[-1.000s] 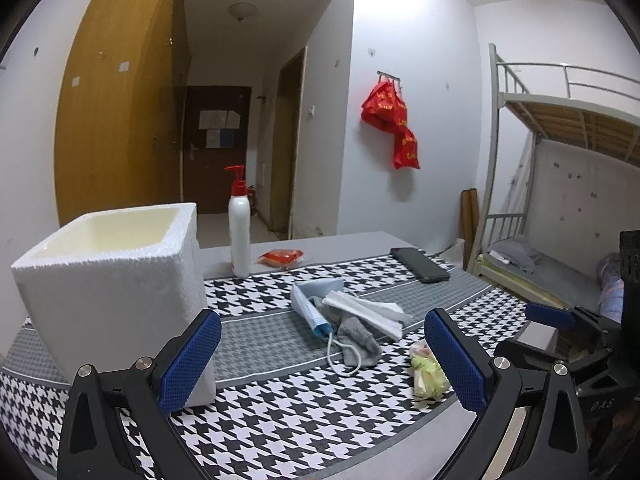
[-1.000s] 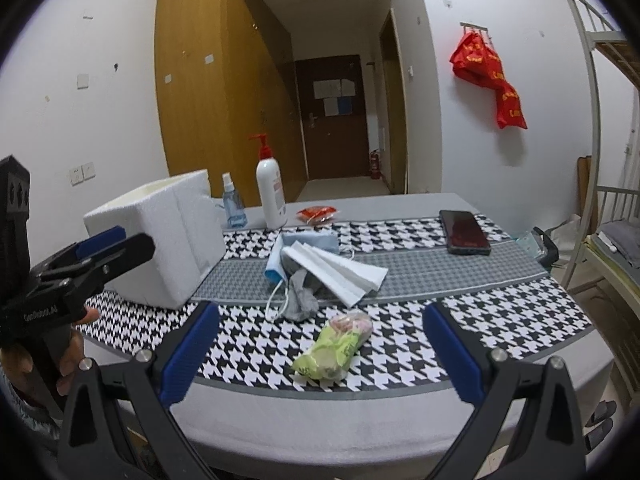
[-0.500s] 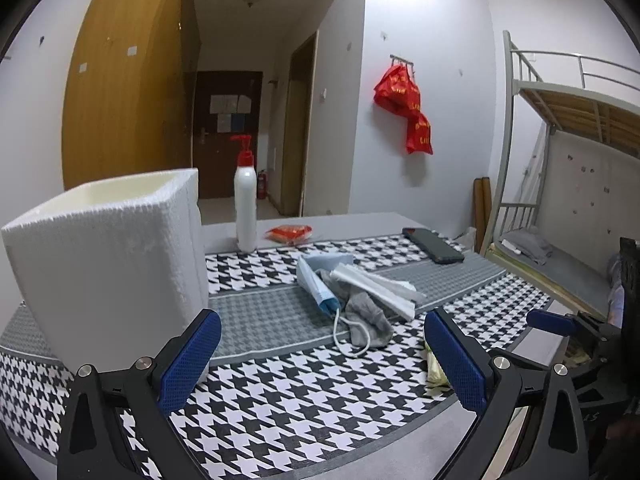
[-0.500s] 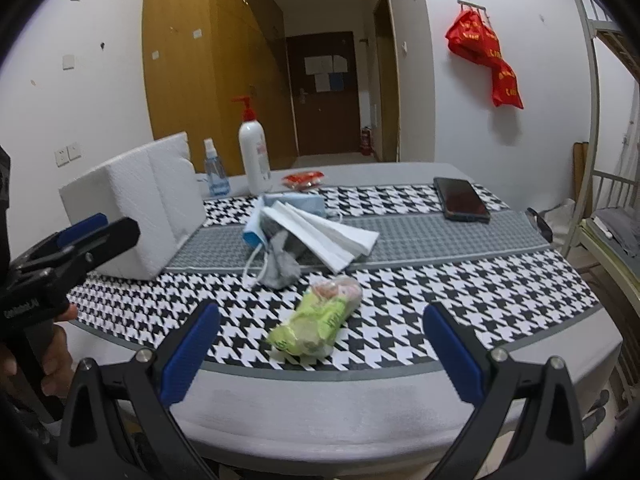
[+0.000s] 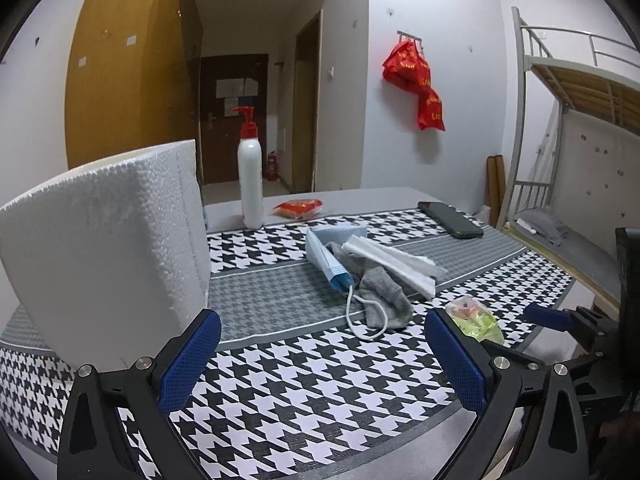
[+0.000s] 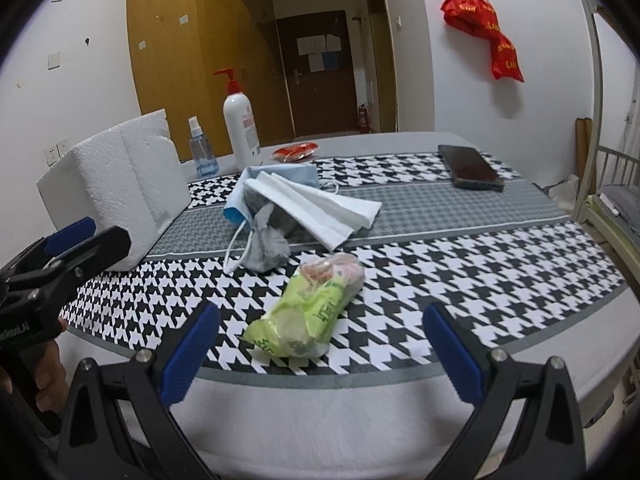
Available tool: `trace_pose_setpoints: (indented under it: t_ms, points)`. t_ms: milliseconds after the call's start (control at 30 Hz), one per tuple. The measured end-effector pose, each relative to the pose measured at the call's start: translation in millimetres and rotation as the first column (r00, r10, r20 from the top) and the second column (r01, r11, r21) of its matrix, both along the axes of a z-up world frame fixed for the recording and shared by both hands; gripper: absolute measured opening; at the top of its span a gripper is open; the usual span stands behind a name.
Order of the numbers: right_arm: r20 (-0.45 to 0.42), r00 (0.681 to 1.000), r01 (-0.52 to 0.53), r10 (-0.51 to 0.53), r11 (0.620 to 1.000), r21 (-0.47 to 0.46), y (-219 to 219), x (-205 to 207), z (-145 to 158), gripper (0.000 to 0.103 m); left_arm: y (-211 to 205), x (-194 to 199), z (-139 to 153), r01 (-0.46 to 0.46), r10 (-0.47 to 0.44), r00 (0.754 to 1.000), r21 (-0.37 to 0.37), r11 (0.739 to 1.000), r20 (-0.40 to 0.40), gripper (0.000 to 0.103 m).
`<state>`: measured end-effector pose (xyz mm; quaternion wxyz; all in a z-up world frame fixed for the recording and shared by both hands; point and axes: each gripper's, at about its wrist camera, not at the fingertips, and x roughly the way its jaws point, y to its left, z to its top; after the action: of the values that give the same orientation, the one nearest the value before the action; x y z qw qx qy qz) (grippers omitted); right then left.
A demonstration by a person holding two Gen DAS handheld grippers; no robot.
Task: Organize soft objects
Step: 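Close the right gripper on the green wrapped packet and lift it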
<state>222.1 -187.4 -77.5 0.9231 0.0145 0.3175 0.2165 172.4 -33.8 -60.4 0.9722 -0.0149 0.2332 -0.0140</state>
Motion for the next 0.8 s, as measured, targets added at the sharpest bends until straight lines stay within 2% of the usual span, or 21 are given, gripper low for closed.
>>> trace_pose_setpoints:
  t_ms: [67,133,200,333,367,433,600,667,800]
  points:
    - [-0.006,1.000,-0.006,0.006,1.000,-0.002,4,4,-3,0.102,-1,2,-1,-0.010,0.010,1.000,0.006,1.000,-0.003,0.102]
    - [-0.016,1.000,-0.003,0.002,1.000,-0.017,7,8,-7,0.096,-1,5,-1,-0.017,0.017,1.000,0.010,1.000,-0.007,0.102]
    - [-0.033,0.999,-0.007,0.007,1.000,-0.011,8,13,-10,0.085,-2,8,-1,-0.020,0.021,1.000,0.019,1.000,-0.013,0.102]
    - [-0.055,0.998,-0.014,0.013,1.000,-0.016,10,19,-17,0.079,-5,13,-2,-0.027,0.028,0.999,0.036,0.999,-0.024,0.102]
    - [-0.059,0.998,-0.018,0.018,1.000,-0.014,11,20,-17,0.073,-6,14,-2,-0.030,0.031,0.999,0.036,0.999,-0.026,0.102]
    - [-0.060,0.998,-0.026,0.025,0.999,-0.021,12,21,-18,0.068,-6,16,-2,-0.037,0.038,0.999,0.036,0.999,-0.030,0.102]
    - [-0.067,0.996,-0.054,0.052,0.998,-0.026,12,24,-17,0.040,-12,23,-4,-0.034,0.036,0.998,0.032,0.999,-0.048,0.102]
    - [-0.066,0.995,-0.074,0.072,0.997,-0.015,10,25,-17,0.033,-17,26,-4,-0.021,0.023,0.998,0.032,0.999,-0.053,0.102]
    - [-0.066,0.995,-0.069,0.069,0.998,0.001,0,25,-15,0.031,-29,33,-5,-0.002,0.006,0.998,0.052,0.999,-0.069,0.102]
